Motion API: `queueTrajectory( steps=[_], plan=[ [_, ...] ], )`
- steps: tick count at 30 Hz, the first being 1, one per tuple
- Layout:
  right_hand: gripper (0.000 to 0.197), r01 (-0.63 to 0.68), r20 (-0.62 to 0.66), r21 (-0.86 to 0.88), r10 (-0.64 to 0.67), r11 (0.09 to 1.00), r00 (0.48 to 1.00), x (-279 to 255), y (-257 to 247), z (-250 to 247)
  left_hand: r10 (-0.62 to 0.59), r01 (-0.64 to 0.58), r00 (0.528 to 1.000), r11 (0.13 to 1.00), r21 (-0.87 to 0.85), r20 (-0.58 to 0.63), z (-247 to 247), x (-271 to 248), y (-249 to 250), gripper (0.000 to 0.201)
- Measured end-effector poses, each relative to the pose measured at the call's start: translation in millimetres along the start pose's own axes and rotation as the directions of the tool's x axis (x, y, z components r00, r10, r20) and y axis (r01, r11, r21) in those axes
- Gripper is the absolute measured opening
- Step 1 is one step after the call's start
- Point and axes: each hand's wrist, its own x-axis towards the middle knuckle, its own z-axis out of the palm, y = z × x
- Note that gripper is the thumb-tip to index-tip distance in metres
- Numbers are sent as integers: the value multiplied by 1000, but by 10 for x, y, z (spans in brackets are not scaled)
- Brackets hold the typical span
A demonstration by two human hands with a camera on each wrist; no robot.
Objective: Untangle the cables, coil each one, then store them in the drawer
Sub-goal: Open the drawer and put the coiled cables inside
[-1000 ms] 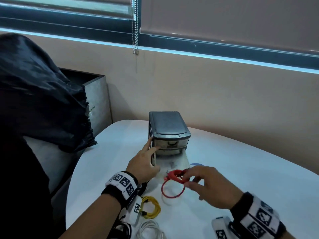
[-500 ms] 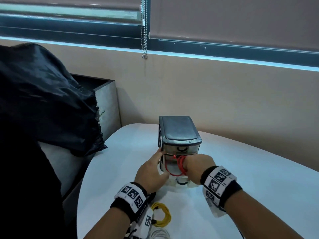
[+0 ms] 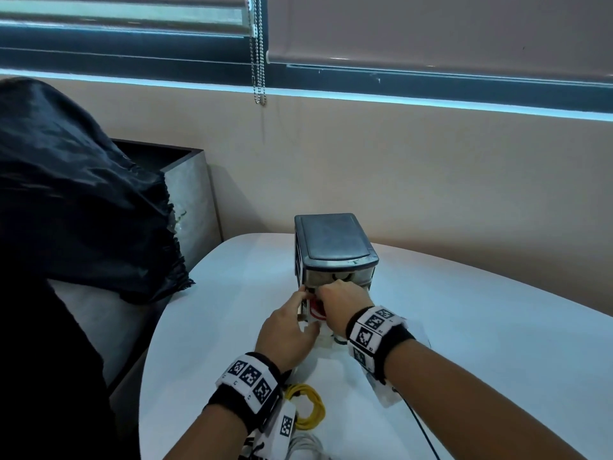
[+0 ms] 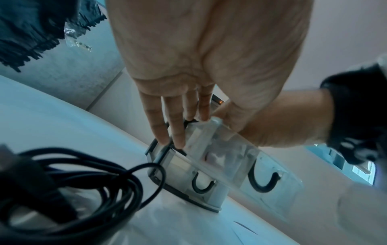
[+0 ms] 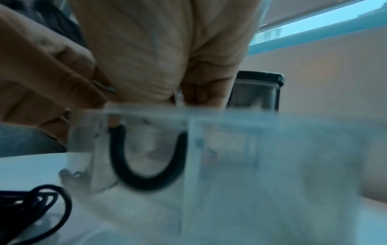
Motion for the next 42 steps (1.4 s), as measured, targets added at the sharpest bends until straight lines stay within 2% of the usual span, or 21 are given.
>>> queueTrajectory(
  steps=[3, 5, 6, 7, 9, 10, 12, 15, 17, 20, 22, 25, 27, 29, 31, 33, 35, 37, 39, 40, 42],
  plan=[
    [19, -39, -201, 53, 49, 998, 978, -223, 121, 226, -32, 32, 999, 999, -43, 4, -30, -38, -16, 41],
    [9, 52, -403, 102, -7, 993, 915, -490, 128, 333, -64, 62, 998, 993, -101, -12, -74, -54, -28, 31],
    [9, 138, -439, 116, -74, 984, 895, -638, 97, 383, -85, 81, 996, 988, -133, -25, -107, -59, -33, 25],
    [15, 238, -368, 140, -172, 961, 914, -770, 41, 442, -103, 96, 994, 983, -154, -40, -143, -53, -44, 18],
    [25, 304, -27, 212, -306, 929, 952, -940, -63, 580, -130, 115, 989, 976, -185, -66, -227, -48, -79, 11],
    [30, 295, 138, 208, -326, 933, 935, -977, -87, 660, -141, 124, 987, 971, -203, -74, -271, -47, -100, 12],
    [36, 310, 250, 111, -328, 944, 911, -983, -77, 789, -165, 140, 983, 958, -249, -83, -367, -62, -132, 10],
    [16, 353, 228, 57, -357, 934, 906, -990, -48, 825, -200, 163, 974, 946, -281, -110, -551, -122, -189, 5],
    [12, 390, 256, 23, -383, 920, 888, -1049, -8, 807, -211, 171, 969, 948, -268, -129, -652, -179, -234, 6],
    [14, 335, 111, 63, -340, 940, 934, -1190, 97, 522, -185, 158, 973, 970, -187, -137, -707, -251, -232, 10],
    [18, 255, -21, 112, -254, 961, 967, -1179, 193, 215, -122, 116, 990, 990, -80, -75, -648, -268, -136, 11],
    [19, 150, -134, 98, -137, 984, 981, -910, 368, -129, -37, 20, 992, 990, 142, 119, -430, -244, 66, 18],
    [14, 76, -51, -5, -76, 997, 996, -648, 445, -214, -47, -23, 975, 949, 313, 215, -286, -222, 157, 28],
    [14, 59, 111, -117, -46, 991, 993, -435, 440, -196, -69, -24, 971, 926, 376, 230, -196, -187, 176, 27],
    [11, 73, 235, -204, -24, 976, 972, -306, 384, -170, -68, -14, 975, 931, 364, 211, -152, -157, 153, 24],
    [10, 51, 231, -234, 5, 971, 973, -219, 357, -159, -73, -2, 975, 943, 334, 211, -147, -160, 128, 23],
    [11, -4, 126, -217, 32, 976, 992, -203, 331, -167, -68, 3, 972, 961, 277, 223, -196, -204, 99, 26],
    [14, -29, -90, -104, 19, 994, 996, -314, 202, -139, -49, 27, 985, 990, 136, 166, -331, -248, 57, 28],
    [18, 81, -238, 92, -57, 992, 969, -584, -108, -47, -77, 78, 997, 996, -32, 26, -533, -240, -4, 23],
    [20, 178, -216, 190, -136, 966, 967, -756, -310, 28, -110, 105, 993, 990, -91, -44, -639, -228, -38, 20],
    [26, 367, -27, 306, -377, 878, 926, -1079, -727, 208, -161, 139, 977, 979, -151, -143, -821, -214, -84, 14]
  ],
)
